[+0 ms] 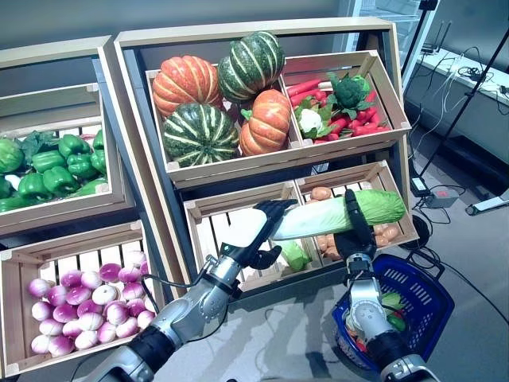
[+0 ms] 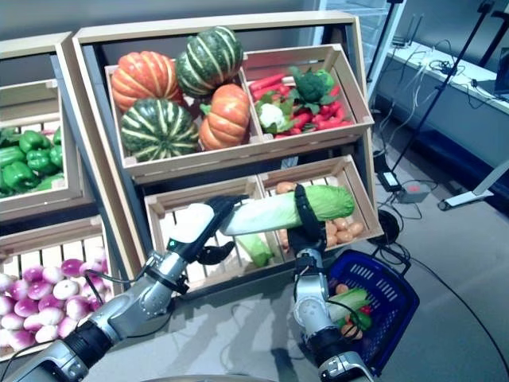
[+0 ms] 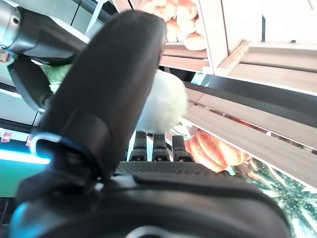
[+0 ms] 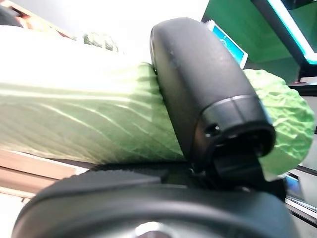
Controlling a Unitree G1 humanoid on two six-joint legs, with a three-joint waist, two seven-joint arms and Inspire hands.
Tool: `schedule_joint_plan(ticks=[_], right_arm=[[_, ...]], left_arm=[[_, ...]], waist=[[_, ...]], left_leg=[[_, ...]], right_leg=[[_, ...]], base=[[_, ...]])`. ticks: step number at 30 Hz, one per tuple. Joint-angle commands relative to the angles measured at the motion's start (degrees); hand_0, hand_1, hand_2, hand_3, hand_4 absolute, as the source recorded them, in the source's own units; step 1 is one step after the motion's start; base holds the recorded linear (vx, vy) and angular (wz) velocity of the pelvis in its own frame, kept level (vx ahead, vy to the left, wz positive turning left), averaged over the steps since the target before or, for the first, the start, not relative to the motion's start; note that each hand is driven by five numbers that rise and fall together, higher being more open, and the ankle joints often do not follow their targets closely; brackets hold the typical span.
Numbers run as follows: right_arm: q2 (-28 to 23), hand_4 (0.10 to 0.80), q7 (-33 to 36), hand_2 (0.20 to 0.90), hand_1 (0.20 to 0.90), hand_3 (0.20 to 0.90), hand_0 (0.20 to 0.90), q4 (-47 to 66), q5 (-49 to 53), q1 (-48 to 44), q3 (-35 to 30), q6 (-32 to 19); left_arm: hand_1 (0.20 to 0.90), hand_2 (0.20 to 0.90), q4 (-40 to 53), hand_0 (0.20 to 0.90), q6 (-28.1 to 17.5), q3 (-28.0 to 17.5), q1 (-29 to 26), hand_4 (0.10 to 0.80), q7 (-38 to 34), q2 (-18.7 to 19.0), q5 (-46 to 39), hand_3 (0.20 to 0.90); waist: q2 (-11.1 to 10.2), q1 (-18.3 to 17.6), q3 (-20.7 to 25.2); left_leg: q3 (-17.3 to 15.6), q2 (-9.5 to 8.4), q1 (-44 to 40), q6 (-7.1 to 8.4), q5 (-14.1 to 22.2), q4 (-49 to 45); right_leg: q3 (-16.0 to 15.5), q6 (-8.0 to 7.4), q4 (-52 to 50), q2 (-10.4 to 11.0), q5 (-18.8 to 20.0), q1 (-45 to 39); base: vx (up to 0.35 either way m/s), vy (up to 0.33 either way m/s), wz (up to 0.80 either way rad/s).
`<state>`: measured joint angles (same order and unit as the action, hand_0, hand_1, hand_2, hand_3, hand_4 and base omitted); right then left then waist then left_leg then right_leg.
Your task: Put vegetables into the basket
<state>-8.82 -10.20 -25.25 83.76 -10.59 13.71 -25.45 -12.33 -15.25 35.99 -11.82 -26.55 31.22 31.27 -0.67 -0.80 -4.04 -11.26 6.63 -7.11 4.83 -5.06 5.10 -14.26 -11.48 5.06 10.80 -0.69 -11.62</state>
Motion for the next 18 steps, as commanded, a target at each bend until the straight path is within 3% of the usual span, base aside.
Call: schedule_joint_plan(ticks=[1, 10, 18], right_arm=[[-2.4, 0.400, -4.2, 0.300, 0.300, 0.300, 0.300, 2.6, -2.7, -5.2, -6.2, -6.3], [-8.7, 0.400, -5.0, 0.300, 0.300, 0.300, 0.300, -5.2, -2.0, -4.4, -13.8, -5.7], [-17.2, 0.400, -0.6, 0.300, 0.300, 0.300, 0.300, -13.3, -6.6, -5.7, -21.5, -6.1]], left_arm=[[0.900, 0.900, -1.6, 0.900, -0.3, -4.4, -3.1, 0.800, -1.5, 1.6, -1.2, 0.900], [0.900, 0.900, -12.6, 0.900, 4.7, -7.0, -0.2, 0.800, -0.1, 1.6, -2.6, 0.900], [0.900, 0.900, -16.9, 0.900, 4.0, -12.0, 1.0, 0.800, 0.1, 2.8, -9.2, 0.900]], waist=[[0.2, 1.1, 0.7], [0.3, 0.6, 0.3], [0.3, 0.6, -0.7]], left_leg=[[-0.1, -1.17, -2.5, -0.96, 7.4, -0.1], [-0.4, -0.73, -2.6, -0.69, 7.1, -0.1], [-0.4, -0.29, -2.4, -0.28, 6.9, -0.1]], right_leg=[[1.6, 2.71, -0.1, -2.0, 2.8, 3.1], [1.9, 2.74, -0.1, -2.3, 3.0, 3.3], [2.3, 2.87, -0.1, -2.7, 3.2, 3.6]], base=[[0.000, 0.000, 0.00], [0.002, -0.005, -0.02], [-0.005, -0.022, 0.00]])
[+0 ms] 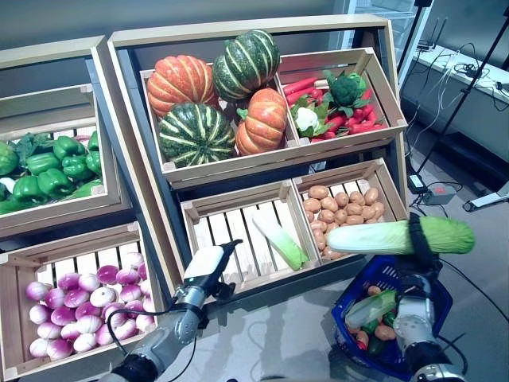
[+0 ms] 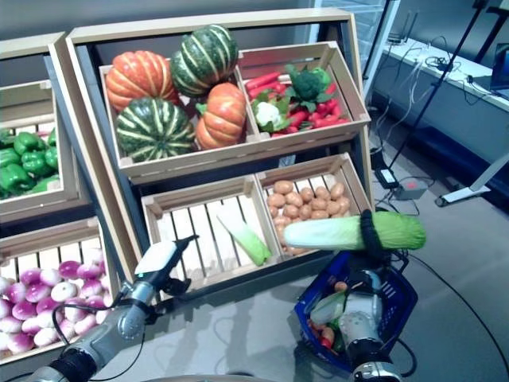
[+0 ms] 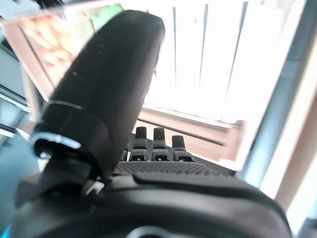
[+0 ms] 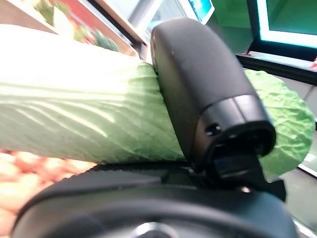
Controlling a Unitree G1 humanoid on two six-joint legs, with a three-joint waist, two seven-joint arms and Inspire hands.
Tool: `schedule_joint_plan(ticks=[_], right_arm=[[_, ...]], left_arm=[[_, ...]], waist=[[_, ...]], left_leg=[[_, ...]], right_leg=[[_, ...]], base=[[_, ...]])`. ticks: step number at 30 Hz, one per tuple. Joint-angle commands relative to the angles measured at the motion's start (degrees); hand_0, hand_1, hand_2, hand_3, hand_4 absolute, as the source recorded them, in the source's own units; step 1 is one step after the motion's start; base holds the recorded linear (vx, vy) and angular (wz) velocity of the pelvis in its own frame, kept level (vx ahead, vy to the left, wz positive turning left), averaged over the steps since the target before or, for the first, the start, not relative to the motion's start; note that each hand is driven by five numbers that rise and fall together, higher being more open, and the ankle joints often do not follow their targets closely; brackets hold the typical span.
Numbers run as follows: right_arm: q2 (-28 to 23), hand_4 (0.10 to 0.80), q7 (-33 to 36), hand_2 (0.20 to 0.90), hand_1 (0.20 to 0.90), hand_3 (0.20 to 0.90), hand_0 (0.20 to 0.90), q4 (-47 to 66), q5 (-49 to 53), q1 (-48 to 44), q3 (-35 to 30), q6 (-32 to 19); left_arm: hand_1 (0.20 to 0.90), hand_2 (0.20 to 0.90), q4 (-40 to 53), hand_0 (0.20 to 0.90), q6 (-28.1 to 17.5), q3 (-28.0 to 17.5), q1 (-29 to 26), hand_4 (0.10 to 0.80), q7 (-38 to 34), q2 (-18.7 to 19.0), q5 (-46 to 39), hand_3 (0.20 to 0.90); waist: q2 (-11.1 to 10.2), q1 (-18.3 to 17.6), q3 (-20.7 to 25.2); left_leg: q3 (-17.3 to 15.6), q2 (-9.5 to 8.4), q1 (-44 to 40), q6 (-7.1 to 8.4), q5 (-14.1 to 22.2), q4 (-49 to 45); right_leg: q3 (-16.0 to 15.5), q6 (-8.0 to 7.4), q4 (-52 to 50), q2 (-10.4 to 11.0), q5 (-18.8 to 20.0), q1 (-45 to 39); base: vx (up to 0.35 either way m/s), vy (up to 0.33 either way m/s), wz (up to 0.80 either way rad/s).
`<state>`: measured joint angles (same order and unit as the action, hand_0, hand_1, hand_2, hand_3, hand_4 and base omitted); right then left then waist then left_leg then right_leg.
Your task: Put vegetables into the basket
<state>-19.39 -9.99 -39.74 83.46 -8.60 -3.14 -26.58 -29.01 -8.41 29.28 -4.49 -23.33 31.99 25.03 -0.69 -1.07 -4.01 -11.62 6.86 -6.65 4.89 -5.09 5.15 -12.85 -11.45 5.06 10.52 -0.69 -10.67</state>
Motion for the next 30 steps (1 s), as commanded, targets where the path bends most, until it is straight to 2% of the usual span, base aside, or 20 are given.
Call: schedule_joint_plan(ticks=[1, 9, 12, 21, 25, 27, 28, 29, 30], right_arm=[[-8.3, 0.400, 0.6, 0.300, 0.300, 0.300, 0.300, -1.0, -7.6, -7.9, -5.9, -5.1], [-14.5, 0.400, 4.5, 0.300, 0.300, 0.300, 0.300, -11.8, -12.5, -7.9, -11.0, -2.5], [-15.2, 0.400, 5.2, 0.300, 0.300, 0.300, 0.300, -15.8, -10.7, -8.1, -12.0, -1.8], [-13.4, 0.400, 4.7, 0.300, 0.300, 0.300, 0.300, -19.1, -7.2, -7.0, -13.4, -0.9], [-12.3, 0.400, 2.8, 0.300, 0.300, 0.300, 0.300, -19.7, -5.8, -6.8, -13.7, -0.4], [-12.0, 0.400, 2.5, 0.300, 0.300, 0.300, 0.300, -19.6, -6.3, -6.8, -13.4, -0.4], [-11.7, 0.400, 2.9, 0.300, 0.300, 0.300, 0.300, -18.7, -6.5, -6.4, -13.2, -0.6], [-11.3, 0.400, 3.2, 0.300, 0.300, 0.300, 0.300, -18.0, -6.0, -6.2, -12.8, -1.1], [-11.2, 0.400, 3.0, 0.300, 0.300, 0.300, 0.300, -18.0, -5.5, -6.0, -12.6, -1.4]], left_arm=[[0.900, 0.900, -0.3, 0.900, -3.4, -5.9, -6.4, 0.800, -3.0, 2.3, -4.5, 0.900], [0.900, 0.900, -0.3, 0.900, -6.8, -7.7, -5.5, 0.800, -2.0, 1.0, -11.2, 0.900], [0.900, 0.900, -0.7, 0.900, -7.7, -7.6, -5.3, 0.800, -1.6, 0.2, -14.5, 0.900], [0.900, 0.900, 0.1, 0.900, -7.2, -6.7, -5.0, 0.800, -1.6, -0.9, -16.7, 0.900], [0.900, 0.900, -0.4, 0.900, -7.5, -6.8, -5.5, 0.800, -0.8, -1.5, -19.2, 0.900], [0.900, 0.900, -0.3, 0.900, -8.2, -6.9, -5.3, 0.800, -0.9, -2.0, -19.7, 0.900], [0.900, 0.900, 0.2, 0.900, -8.8, -7.1, -5.1, 0.800, -0.7, -2.2, -20.1, 0.900], [0.900, 0.900, 0.8, 0.900, -9.1, -7.4, -5.1, 0.800, -0.7, -2.4, -20.5, 0.900], [0.900, 0.900, 0.8, 0.900, -9.4, -7.9, -5.0, 0.800, -0.6, -2.6, -20.9, 0.900]], waist=[[0.2, 1.0, -0.8], [-0.2, 1.6, -1.1], [-0.2, 1.8, -1.5], [0.0, 1.9, -1.7], [-0.1, 1.6, -1.9], [-1.0, 1.2, -2.7], [-2.0, 1.8, -4.4], [-2.3, 2.4, -5.9], [-2.3, 2.7, -6.7]], left_leg=[[0.1, -0.45, -2.8, -0.27, 6.9, -0.1], [0.6, -0.06, -2.7, -0.04, 6.8, -0.1], [0.6, 0.09, -2.6, -0.01, 6.7, -0.1], [0.8, 0.61, -2.6, 0.31, 6.3, -0.1], [-0.3, 1.12, -3.2, 0.45, 5.9, -0.8], [-1.9, 1.85, -1.5, 1.01, 6.7, -7.9], [-1.2, 2.64, 3.1, 2.04, 6.3, -18.4], [0.7, 3.14, 7.1, 2.90, 5.3, -24.3], [1.7, 3.13, 8.8, 2.97, 5.5, -25.1]], right_leg=[[0.8, 2.88, -0.1, -2.5, 3.2, 2.6], [0.6, 3.17, -0.1, -2.9, 3.1, 2.5], [0.4, 3.32, -0.1, -3.1, 3.1, 2.5], [0.1, 3.58, -0.1, -3.4, 3.2, 2.3], [0.3, 4.18, -0.1, -3.8, 3.0, 2.5], [1.6, 5.37, -0.4, -3.6, 3.2, 2.5], [2.2, 6.44, -0.7, -3.3, 3.9, 2.5], [2.5, 7.03, -0.8, -3.5, 4.3, 2.4], [2.6, 7.07, -0.7, -3.6, 4.6, 2.3]], base=[[0.003, -0.039, 0.01], [0.020, -0.047, 0.00], [0.016, -0.060, 0.00], [0.029, -0.055, 0.00], [0.006, -0.052, 0.00], [-0.014, -0.086, -0.01], [-0.055, -0.114, -0.08], [-0.059, -0.077, -0.06], [-0.017, 0.031, -0.08]])
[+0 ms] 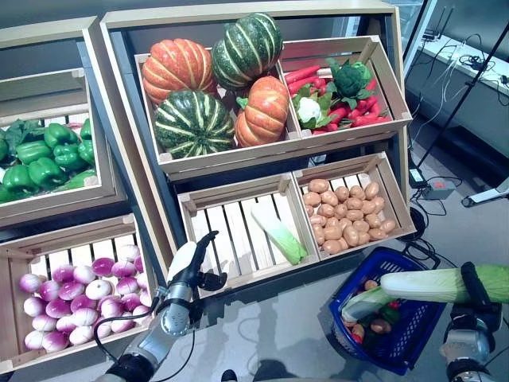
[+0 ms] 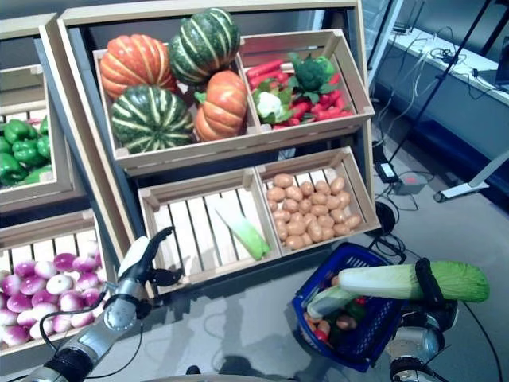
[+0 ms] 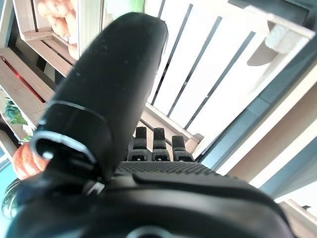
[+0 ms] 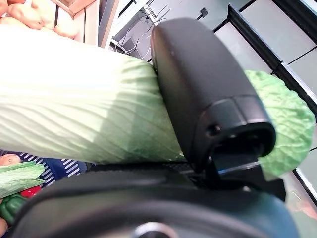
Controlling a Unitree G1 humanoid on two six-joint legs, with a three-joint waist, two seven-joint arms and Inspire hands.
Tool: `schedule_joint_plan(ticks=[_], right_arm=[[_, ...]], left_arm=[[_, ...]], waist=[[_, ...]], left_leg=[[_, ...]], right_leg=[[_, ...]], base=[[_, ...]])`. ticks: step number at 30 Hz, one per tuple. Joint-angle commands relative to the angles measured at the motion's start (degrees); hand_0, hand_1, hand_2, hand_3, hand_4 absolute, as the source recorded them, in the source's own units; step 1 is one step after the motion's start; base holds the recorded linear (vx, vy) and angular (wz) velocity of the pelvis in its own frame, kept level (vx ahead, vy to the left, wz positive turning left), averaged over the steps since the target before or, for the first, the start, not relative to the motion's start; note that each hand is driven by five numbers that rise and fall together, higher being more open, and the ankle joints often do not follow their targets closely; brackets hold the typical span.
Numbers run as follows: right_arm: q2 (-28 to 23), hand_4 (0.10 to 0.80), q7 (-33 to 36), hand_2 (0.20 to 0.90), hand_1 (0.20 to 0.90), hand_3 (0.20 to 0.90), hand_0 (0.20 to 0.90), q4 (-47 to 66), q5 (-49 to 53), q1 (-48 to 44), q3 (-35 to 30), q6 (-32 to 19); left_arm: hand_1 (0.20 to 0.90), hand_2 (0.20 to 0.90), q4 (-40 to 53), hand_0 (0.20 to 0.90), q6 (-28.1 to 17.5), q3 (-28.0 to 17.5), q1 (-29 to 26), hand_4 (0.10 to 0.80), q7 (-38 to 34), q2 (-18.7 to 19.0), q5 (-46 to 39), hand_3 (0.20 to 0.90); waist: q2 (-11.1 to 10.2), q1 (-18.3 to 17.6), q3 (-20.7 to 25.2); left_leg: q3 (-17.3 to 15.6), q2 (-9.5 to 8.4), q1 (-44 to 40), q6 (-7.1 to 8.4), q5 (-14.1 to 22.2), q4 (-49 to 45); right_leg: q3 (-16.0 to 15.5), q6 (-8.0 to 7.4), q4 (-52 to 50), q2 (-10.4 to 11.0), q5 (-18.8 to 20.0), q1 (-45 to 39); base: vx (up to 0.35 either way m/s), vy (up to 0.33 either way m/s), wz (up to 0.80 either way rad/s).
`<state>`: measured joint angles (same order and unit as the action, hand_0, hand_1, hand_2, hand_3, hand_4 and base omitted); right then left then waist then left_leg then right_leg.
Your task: Put vegetables into the basket
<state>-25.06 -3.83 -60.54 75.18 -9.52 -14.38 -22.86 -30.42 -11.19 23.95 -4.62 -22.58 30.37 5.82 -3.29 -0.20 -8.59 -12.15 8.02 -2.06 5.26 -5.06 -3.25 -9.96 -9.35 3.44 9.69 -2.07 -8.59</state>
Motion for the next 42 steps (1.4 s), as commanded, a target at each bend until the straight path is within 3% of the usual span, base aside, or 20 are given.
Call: schedule_joint_plan(ticks=[1, 2, 4, 6, 9, 13, 19, 23, 27, 30, 32, 35, 38, 39, 42], right_arm=[[-5.4, 0.400, -3.3, 0.300, 0.300, 0.300, 0.300, 2.6, 3.1, -5.4, -1.0, -5.5], [-5.5, 0.400, -3.4, 0.300, 0.300, 0.300, 0.300, 2.4, 3.3, -5.6, -0.8, -5.4], [-5.5, 0.400, -2.3, 0.300, 0.300, 0.300, 0.300, 3.5, 3.1, -6.4, 0.2, -6.2], [-5.7, 0.400, -2.2, 0.300, 0.300, 0.300, 0.300, 3.5, 2.1, -6.8, 0.1, -6.5], [-5.0, 0.400, -2.1, 0.300, 0.300, 0.300, 0.300, 3.7, 1.7, -4.8, -1.2, -6.0], [-3.6, 0.400, -3.2, 0.300, 0.300, 0.300, 0.300, 3.7, -0.6, -5.0, -0.1, -5.0], [-4.1, 0.400, 0.4, 0.300, 0.300, 0.300, 0.300, 2.6, -6.4, -7.8, 2.0, -5.7], [-5.7, 0.400, 7.9, 0.300, 0.300, 0.300, 0.300, 4.3, -19.0, -11.0, 5.2, -6.0], [-8.3, 0.400, 12.7, 0.300, 0.300, 0.300, 0.300, 7.2, -29.0, -12.7, 9.2, -5.8], [-11.5, 0.400, 14.7, 0.300, 0.300, 0.300, 0.300, 7.7, -32.4, -16.1, 11.4, -5.7], [-14.6, 0.400, 15.4, 0.300, 0.300, 0.300, 0.300, 7.3, -32.6, -19.8, 12.3, -5.0], [-16.1, 0.400, 16.2, 0.300, 0.300, 0.300, 0.300, 7.2, -32.0, -22.6, 12.3, -4.7], [-17.6, 0.400, 18.1, 0.300, 0.300, 0.300, 0.300, 5.9, -32.7, -27.1, 12.4, -3.9], [-18.0, 0.400, 18.7, 0.300, 0.300, 0.300, 0.300, 5.2, -32.6, -28.3, 12.4, -4.0], [-18.9, 0.400, 19.2, 0.300, 0.300, 0.300, 0.300, 2.8, -30.9, -31.2, 12.1, -4.4]], left_arm=[[0.900, 0.900, 1.9, 0.900, -7.1, -3.1, -4.6, 0.800, -1.3, -1.5, -2.6, 0.900], [0.900, 0.900, 1.6, 0.900, -7.6, -3.5, -4.2, 0.800, -1.3, -1.9, -3.1, 0.900], [0.900, 0.900, 2.7, 0.900, -8.1, -3.3, -3.9, 0.800, -1.7, -2.2, -2.8, 0.900], [0.900, 0.900, 3.3, 0.900, -7.8, -2.5, -4.5, 0.800, -1.8, -1.9, -2.1, 0.900], [0.900, 0.900, 3.8, 0.900, -8.1, -1.3, -5.4, 0.800, -0.3, -1.3, -2.0, 0.900], [0.900, 0.900, 5.2, 0.900, -7.4, -2.4, -4.7, 0.800, -1.9, 1.0, -4.3, 0.900], [0.900, 0.900, 4.5, 0.900, -7.0, -3.9, -6.6, 0.800, -0.3, 0.0, -12.1, 0.900], [0.900, 0.900, 7.7, 0.900, -6.4, -4.8, -8.6, 0.800, -0.2, -0.7, -13.4, 0.900], [0.900, 0.900, 11.2, 0.900, -8.7, -6.6, -10.2, 0.800, -0.9, 0.7, -15.3, 0.900], [0.900, 0.900, 14.5, 0.900, -10.8, -7.1, -11.8, 0.800, -2.3, 2.5, -16.0, 0.900], [0.900, 0.900, 16.7, 0.900, -12.5, -7.1, -13.6, 0.800, -3.3, 3.4, -17.9, 0.900], [0.900, 0.900, 18.2, 0.900, -14.2, -7.2, -14.5, 0.800, -3.9, 3.4, -19.3, 0.900], [0.900, 0.900, 19.7, 0.900, -16.9, -6.5, -15.8, 0.800, -5.5, 2.9, -19.6, 0.900], [0.900, 0.900, 20.4, 0.900, -17.5, -6.2, -16.0, 0.800, -5.9, 2.9, -20.0, 0.900], [0.900, 0.900, 21.1, 0.900, -18.6, -5.5, -16.8, 0.800, -6.9, 2.9, -19.2, 0.900]], waist=[[0.6, 2.1, -2.8], [0.9, 2.3, -3.0], [2.1, 3.3, -3.0], [2.2, 3.5, -2.9], [2.3, 3.5, -1.1], [2.9, 4.5, -1.8], [2.9, 4.9, -1.1], [2.7, 5.5, -3.6], [2.9, 5.0, -8.7], [3.4, 4.9, -12.9], [4.0, 4.7, -15.7], [4.5, 4.7, -17.3], [5.3, 4.7, -18.8], [5.7, 4.7, -19.0], [6.4, 4.8, -19.3]], left_leg=[[3.4, 1.88, 5.4, 2.47, 6.0, -14.7], [3.6, 1.80, 4.9, 2.44, 5.7, -10.9], [6.5, 1.81, 4.4, 2.66, 1.2, 1.7], [6.7, 0.99, 2.7, 2.09, 0.5, 4.5], [5.7, -0.45, -1.2, 1.06, 1.6, 7.7], [2.3, 1.16, -4.1, 1.12, 2.3, 7.6], [2.2, 1.17, -3.5, 0.89, 2.6, 7.5], [3.1, 2.47, 1.6, 2.17, 4.2, -2.6], [4.7, 5.13, 8.8, 2.67, 9.7, -16.4], [6.7, 5.98, 17.9, 1.67, 14.6, -27.9], [8.0, 5.67, 25.0, 0.93, 17.9, -35.8], [8.9, 5.21, 29.9, 0.39, 20.2, -41.2], [9.9, 4.34, 36.4, -0.13, 22.6, -47.2], [10.4, 4.14, 37.5, 0.08, 24.9, -49.6], [11.1, 3.62, 40.9, 0.07, 26.1, -52.8]], right_leg=[[-0.2, 4.63, 1.0, -3.0, 6.0, -0.1], [0.1, 4.16, 1.2, -3.0, 5.8, -0.5], [1.3, 3.23, 1.6, -3.1, 4.5, -1.7], [1.0, 2.72, 1.6, -2.4, 4.2, -1.8], [-3.2, 0.50, 1.2, 0.7, 4.8, -2.2], [-11.7, -1.49, -6.5, 4.5, 4.7, 1.2], [-9.6, -0.50, -3.1, 3.1, 4.6, 0.9], [-8.9, 0.63, -8.0, 3.8, 2.4, 2.5], [-8.1, 2.35, -19.3, 5.5, -2.8, 8.1], [-6.9, 3.98, -32.2, 7.9, -7.1, 17.1], [-5.4, 4.96, -41.2, 9.6, -9.7, 25.1], [-4.3, 5.34, -47.5, 10.9, -11.6, 31.1], [-2.5, 5.41, -54.5, 12.8, -13.4, 39.5], [-1.6, 4.79, -57.1, 13.2, -15.2, 41.4], [-0.4, 4.76, -60.3, 14.0, -16.1, 45.5]], base=[[0.059, 0.138, -0.17], [0.116, 0.206, -0.33], [0.131, 0.222, -0.28], [0.085, 0.155, -0.15], [0.144, 0.140, -0.40], [0.038, -0.001, -0.31], [0.029, -0.056, -0.33], [-0.051, -0.067, 0.00], [-0.117, -0.053, 0.05], [-0.240, -0.027, 0.02], [-0.272, -0.030, 0.12], [-0.173, -0.013, 0.19], [-0.125, -0.002, 0.15], [-0.061, 0.008, 0.15], [-0.056, 0.003, 0.08]])
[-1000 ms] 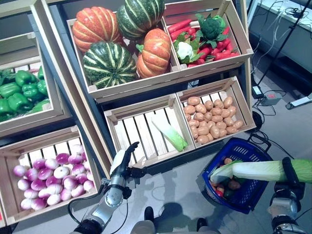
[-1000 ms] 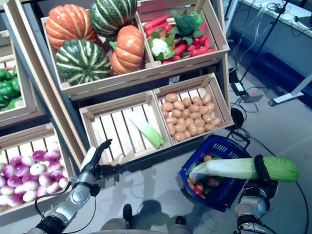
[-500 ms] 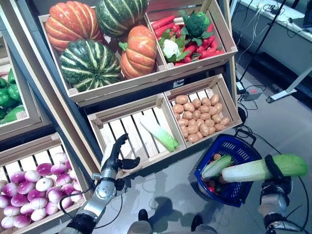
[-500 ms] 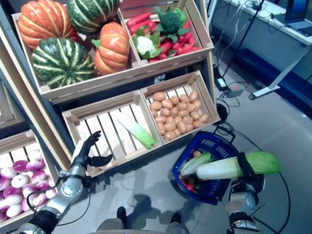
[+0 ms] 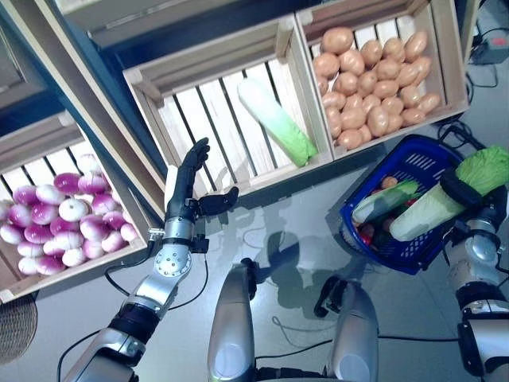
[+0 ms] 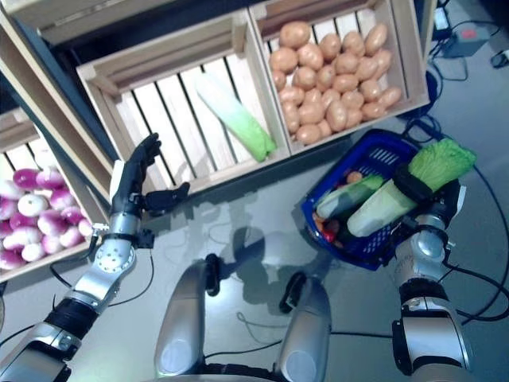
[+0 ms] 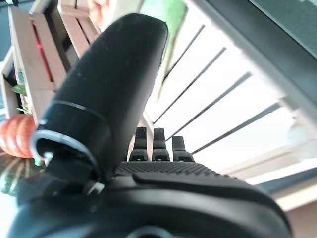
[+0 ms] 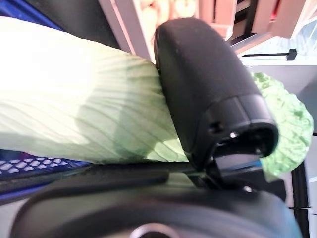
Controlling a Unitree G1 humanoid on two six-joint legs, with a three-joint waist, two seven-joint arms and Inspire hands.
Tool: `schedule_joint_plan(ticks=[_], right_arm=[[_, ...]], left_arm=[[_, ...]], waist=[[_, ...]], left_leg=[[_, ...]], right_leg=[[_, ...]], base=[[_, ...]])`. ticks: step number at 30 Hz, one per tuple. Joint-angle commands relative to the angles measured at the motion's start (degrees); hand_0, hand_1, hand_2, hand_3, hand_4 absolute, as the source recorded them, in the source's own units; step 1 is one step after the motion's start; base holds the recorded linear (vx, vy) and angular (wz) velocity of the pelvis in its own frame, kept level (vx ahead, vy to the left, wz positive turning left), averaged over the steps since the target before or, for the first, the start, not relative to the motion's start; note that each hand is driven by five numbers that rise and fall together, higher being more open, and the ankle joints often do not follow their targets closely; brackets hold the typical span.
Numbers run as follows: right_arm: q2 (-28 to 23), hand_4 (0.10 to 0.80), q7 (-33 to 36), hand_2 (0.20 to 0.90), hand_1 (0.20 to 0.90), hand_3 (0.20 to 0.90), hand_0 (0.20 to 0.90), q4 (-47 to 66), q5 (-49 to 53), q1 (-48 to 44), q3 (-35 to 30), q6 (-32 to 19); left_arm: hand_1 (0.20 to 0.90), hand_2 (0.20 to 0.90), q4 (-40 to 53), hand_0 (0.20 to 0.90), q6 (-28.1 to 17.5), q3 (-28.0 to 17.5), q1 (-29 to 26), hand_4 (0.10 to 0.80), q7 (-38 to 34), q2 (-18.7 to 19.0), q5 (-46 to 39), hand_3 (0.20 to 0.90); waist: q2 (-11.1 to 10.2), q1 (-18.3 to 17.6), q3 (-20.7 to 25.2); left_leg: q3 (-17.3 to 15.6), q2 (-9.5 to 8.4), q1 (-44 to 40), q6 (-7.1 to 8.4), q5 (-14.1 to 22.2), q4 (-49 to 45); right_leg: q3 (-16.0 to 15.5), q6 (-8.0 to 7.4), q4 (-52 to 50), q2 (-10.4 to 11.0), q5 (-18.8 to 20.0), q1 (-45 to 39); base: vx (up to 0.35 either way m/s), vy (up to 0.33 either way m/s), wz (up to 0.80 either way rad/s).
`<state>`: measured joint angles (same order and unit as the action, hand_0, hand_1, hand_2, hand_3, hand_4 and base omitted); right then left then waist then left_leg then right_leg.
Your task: Put vegetables into the basket
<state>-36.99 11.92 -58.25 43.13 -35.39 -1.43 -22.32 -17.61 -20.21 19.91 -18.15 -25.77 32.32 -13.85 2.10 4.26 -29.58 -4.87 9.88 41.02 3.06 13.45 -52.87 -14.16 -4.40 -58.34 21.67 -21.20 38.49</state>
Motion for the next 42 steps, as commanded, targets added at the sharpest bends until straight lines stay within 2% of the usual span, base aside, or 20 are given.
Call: schedule_joint_plan(ticks=[1, 2, 3, 4, 5, 12, 16, 25, 29, 32, 34, 36, 38, 42], right_arm=[[-7.3, 0.400, 3.8, 0.300, 0.300, 0.300, 0.300, -0.1, 1.6, -6.3, -1.0, -4.8], [-7.7, 0.400, 4.6, 0.300, 0.300, 0.300, 0.300, -1.0, 1.2, -7.4, -1.3, -4.1], [-8.1, 0.543, 4.7, 0.514, 0.514, 0.514, 0.514, -1.9, 1.5, -8.3, -1.2, -3.5], [-8.2, 0.742, 4.6, 0.813, 0.813, 0.813, 0.813, -2.3, 2.1, -8.6, -1.1, -3.1], [-8.4, 0.800, 4.1, 0.900, 0.900, 0.900, 0.900, -2.6, 2.9, -9.2, -1.0, -2.7], [-9.1, 0.800, 2.9, 0.900, 0.900, 0.900, 0.900, -3.5, 5.3, -10.0, -0.9, -1.6], [-9.2, 0.800, 0.1, 0.900, 0.900, 0.900, 0.900, -4.5, 7.8, -9.4, -0.5, -0.8], [-9.2, 0.800, -5.6, 0.900, 0.900, 0.900, 0.900, -7.6, 12.0, -9.0, -0.2, 1.7], [-8.9, 0.800, -8.9, 0.900, 0.900, 0.900, 0.900, -8.8, 11.5, -9.4, 0.7, 3.9], [-9.2, 0.800, -10.4, 0.900, 0.900, 0.900, 0.900, -9.5, 10.1, -10.5, 2.4, 5.3], [-9.5, 0.800, -11.1, 0.900, 0.900, 0.900, 0.900, -9.9, 10.3, -11.2, 3.4, 6.0], [-10.0, 0.800, -12.4, 0.900, 0.900, 0.900, 0.900, -10.5, 10.7, -12.4, 5.0, 6.7], [-10.1, 0.800, -13.0, 0.900, 0.900, 0.900, 0.900, -10.3, 10.8, -12.6, 5.3, 6.8], [-10.1, 0.800, -14.6, 0.900, 0.900, 0.900, 0.900, -10.0, 9.5, -13.1, 7.6, 7.7]], left_arm=[[0.900, 0.900, 8.5, 0.900, -9.6, -1.1, -3.6, 0.800, -4.1, 1.1, 0.9, 0.900], [0.900, 0.900, 8.6, 0.900, -9.7, -0.6, -4.0, 0.800, -4.4, 1.2, 0.8, 0.900], [0.900, 0.900, 8.3, 0.900, -9.8, -0.2, -4.2, 0.800, -4.4, 1.3, 0.5, 0.900], [0.900, 0.900, 8.3, 0.900, -9.6, -0.1, -4.3, 0.800, -4.4, 1.3, 0.4, 0.900], [0.900, 0.900, 8.2, 0.900, -9.7, 0.1, -4.3, 0.800, -4.5, 1.5, 0.4, 0.900], [0.900, 0.900, 7.7, 0.900, -11.1, 0.6, -4.2, 0.800, -5.7, 2.9, 0.7, 0.900], [0.900, 0.900, 8.3, 0.900, -11.8, 0.5, -5.5, 0.800, -10.3, 5.3, 7.4, 0.900], [0.900, 0.900, 6.6, 0.900, -11.1, -2.3, -11.1, 0.800, -13.2, 10.3, 8.4, 0.900], [0.900, 0.900, 4.2, 0.900, -9.4, -4.6, -15.7, 0.800, -15.2, 13.5, 10.6, 0.900], [0.900, 0.900, 0.5, 0.900, -6.0, -4.8, -19.7, 0.800, -15.7, 15.5, 12.4, 0.900], [0.900, 0.900, -2.4, 0.900, -4.3, -3.8, -22.5, 0.800, -15.2, 17.0, 12.8, 0.900], [0.900, 0.900, -8.7, 0.900, -1.6, -0.3, -28.3, 0.800, -15.8, 20.0, 17.0, 0.900], [0.900, 0.900, -11.2, 0.900, -0.1, 1.3, -30.6, 0.800, -15.8, 20.9, 19.9, 0.900], [0.900, 0.900, -20.7, 0.900, 4.8, 8.2, -36.8, 0.800, -14.0, 23.5, 24.1, 0.900]], waist=[[1.3, 0.4, 1.7], [1.6, 0.3, 1.7], [1.9, 0.3, 1.8], [2.0, 0.4, 1.9], [2.1, 0.3, 1.9], [2.4, 0.2, 2.8], [2.1, 0.1, 3.4], [1.6, -0.8, 4.3], [1.4, -1.5, 5.1], [1.2, -2.2, 5.7], [1.1, -2.6, 5.9], [1.1, -3.8, 6.4], [1.0, -4.1, 6.4], [0.8, -5.7, 6.5]], left_leg=[[4.0, 1.70, -1.3, 2.29, 8.1, -4.0], [4.1, 1.50, -0.1, 2.36, 8.6, -5.2], [4.2, 1.37, 0.5, 2.30, 8.9, -5.7], [4.2, 1.27, 0.8, 2.28, 9.0, -5.9], [4.2, 1.29, 1.0, 2.25, 9.1, -6.1], [3.9, 1.50, 1.1, 2.21, 8.8, -5.2], [3.6, 2.01, -0.6, 2.15, 8.3, -3.4], [2.5, 3.27, -4.1, 2.36, 7.2, 0.0], [1.5, 3.77, -5.6, 2.63, 6.5, 1.8], [0.9, 4.30, -6.3, 2.88, 6.0, 2.7], [0.6, 4.60, -6.5, 3.01, 5.7, 3.0], [-0.1, 5.10, -6.6, 3.14, 5.6, 3.1], [-0.4, 5.30, -6.6, 3.14, 5.7, 3.0], [-1.2, 6.09, -6.0, 3.18, 6.1, 1.7]], right_leg=[[4.1, -0.16, 0.6, 2.1, 2.7, -0.4], [4.4, -0.20, -0.5, 2.3, 2.4, 1.1], [4.6, -0.13, -1.2, 2.4, 2.2, 2.0], [4.6, -0.15, -1.4, 2.4, 2.1, 2.3], [4.6, -0.12, -1.8, 2.4, 2.0, 2.8], [4.6, -0.12, -1.8, 2.0, 2.0, 3.7], [4.3, -0.12, -0.7, 1.4, 2.2, 2.3], [4.4, -0.26, 1.2, 0.5, 2.3, -0.4], [4.5, -0.16, 2.3, -0.1, 2.4, -1.5], [4.7, -0.14, 2.6, -0.3, 2.3, -1.9], [4.9, -0.25, 2.7, -0.3, 2.4, -1.9], [5.6, -0.36, 2.8, -0.4, 2.5, -1.7], [5.8, -0.38, 2.8, -0.5, 2.6, -1.5], [6.8, -0.47, 2.5, -0.6, 2.8, -0.5]], base=[[-0.068, -0.001, 0.03], [-0.051, -0.002, 0.02], [-0.037, -0.002, 0.03], [-0.016, 0.000, 0.05], [-0.011, 0.003, 0.05], [-0.001, 0.001, 0.01], [0.018, 0.006, -0.02], [0.040, 0.018, -0.06], [0.053, 0.036, -0.04], [0.050, 0.063, -0.08], [0.041, 0.084, -0.17], [0.057, 0.120, -0.07], [0.030, 0.072, -0.05], [0.039, 0.115, -0.13]])
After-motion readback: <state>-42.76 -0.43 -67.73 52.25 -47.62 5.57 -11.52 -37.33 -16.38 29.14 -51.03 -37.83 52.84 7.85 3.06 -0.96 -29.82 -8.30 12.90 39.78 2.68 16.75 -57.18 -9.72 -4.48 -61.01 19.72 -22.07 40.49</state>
